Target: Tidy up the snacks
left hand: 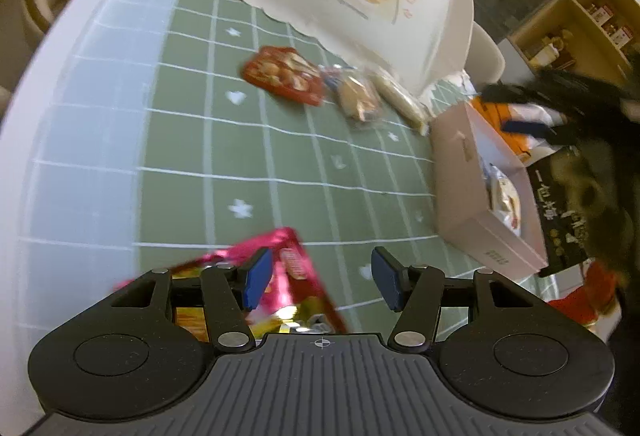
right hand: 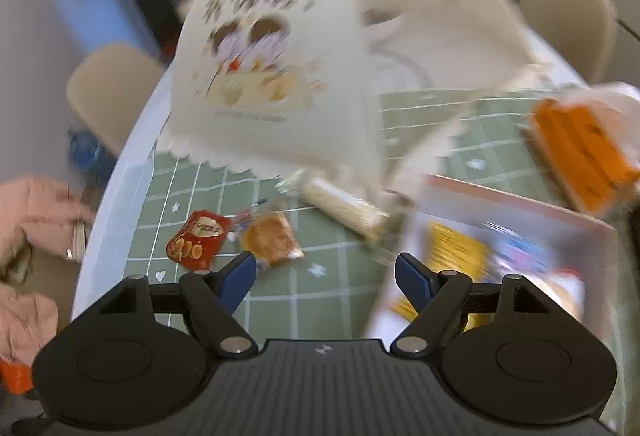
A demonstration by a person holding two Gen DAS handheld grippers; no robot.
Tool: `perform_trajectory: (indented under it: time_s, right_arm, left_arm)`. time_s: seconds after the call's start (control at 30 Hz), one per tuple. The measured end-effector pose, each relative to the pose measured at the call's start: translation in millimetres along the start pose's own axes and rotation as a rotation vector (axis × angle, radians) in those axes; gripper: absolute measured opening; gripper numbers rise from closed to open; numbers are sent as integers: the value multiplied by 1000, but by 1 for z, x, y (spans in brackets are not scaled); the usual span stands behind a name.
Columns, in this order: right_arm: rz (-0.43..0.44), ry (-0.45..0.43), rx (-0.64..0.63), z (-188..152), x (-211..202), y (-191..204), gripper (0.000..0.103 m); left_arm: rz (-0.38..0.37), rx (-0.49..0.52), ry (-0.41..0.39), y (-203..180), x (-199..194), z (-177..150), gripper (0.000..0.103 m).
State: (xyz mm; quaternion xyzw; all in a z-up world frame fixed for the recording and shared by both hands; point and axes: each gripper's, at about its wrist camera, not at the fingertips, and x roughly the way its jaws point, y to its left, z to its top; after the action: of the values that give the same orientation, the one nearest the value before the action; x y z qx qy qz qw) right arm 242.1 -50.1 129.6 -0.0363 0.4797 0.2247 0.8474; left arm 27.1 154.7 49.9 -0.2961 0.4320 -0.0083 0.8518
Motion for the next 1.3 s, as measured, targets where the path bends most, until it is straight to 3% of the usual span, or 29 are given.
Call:
perform_trajectory:
  time_s: [0.13,0.37,0.47,0.57,0.63,0.7,0.77,0.9,1.03,1.3]
  right_arm:
    - [-85,43,-103,30,67,21,78]
    - [-193,79,-37,58,144,6,78]
    - [-169,74,29,63,155,3,78]
    - [-100,84,58,60,161,4,60]
    - [-110,73,32,56,158,13,49]
    - [-66,96,-11,51,154,23,37]
    - [-9,111,-30,42,145,31,33]
    - [98,154,-86,10,124,50,30]
    - [145,191,-158,-30,99,66,26]
    - [240,228,-81,-85,60,63,26]
  left_arm:
    - [45,18,8,16,-12,-4,58]
    - [52,-11,48,48,-29,-20,55]
    - [35,-44,43,59,-31,-20,54]
    - [26,-48,29,61,-32,-13,54]
    - [16,-49,15,60,-33,-9,54]
    - [2,-50,2,60,-33,-4,54]
    - [-3,-49,-5,59,-31,0,54]
    - [-18,-55,4,56,-22,5,54]
    - [-35,-33,28,46,-13,9,54]
    - [-35,42,34,22,8,32,54]
